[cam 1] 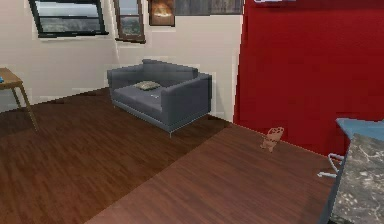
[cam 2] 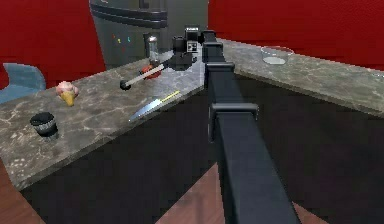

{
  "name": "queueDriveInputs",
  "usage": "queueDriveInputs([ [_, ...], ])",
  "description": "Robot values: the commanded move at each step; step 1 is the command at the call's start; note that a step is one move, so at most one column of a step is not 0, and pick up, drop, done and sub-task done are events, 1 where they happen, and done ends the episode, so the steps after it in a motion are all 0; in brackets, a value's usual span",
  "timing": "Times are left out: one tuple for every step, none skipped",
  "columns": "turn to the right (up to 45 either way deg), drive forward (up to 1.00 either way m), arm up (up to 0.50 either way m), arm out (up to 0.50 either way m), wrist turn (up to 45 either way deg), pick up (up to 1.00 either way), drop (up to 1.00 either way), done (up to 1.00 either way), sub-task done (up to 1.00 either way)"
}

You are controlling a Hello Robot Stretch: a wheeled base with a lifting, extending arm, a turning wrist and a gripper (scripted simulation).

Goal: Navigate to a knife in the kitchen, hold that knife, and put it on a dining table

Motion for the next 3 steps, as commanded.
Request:
queueDriveInputs([
  [0.0,0.00,-0.16,0.00,0.0,0.00,0.00,0.00,0.00],
  [0.0,0.00,0.00,0.00,0.0,1.00,0.00,0.00,0.00],
  [0.0,0.00,0.10,0.00,0.0,0.00,0.00,0.00,0.00],
])
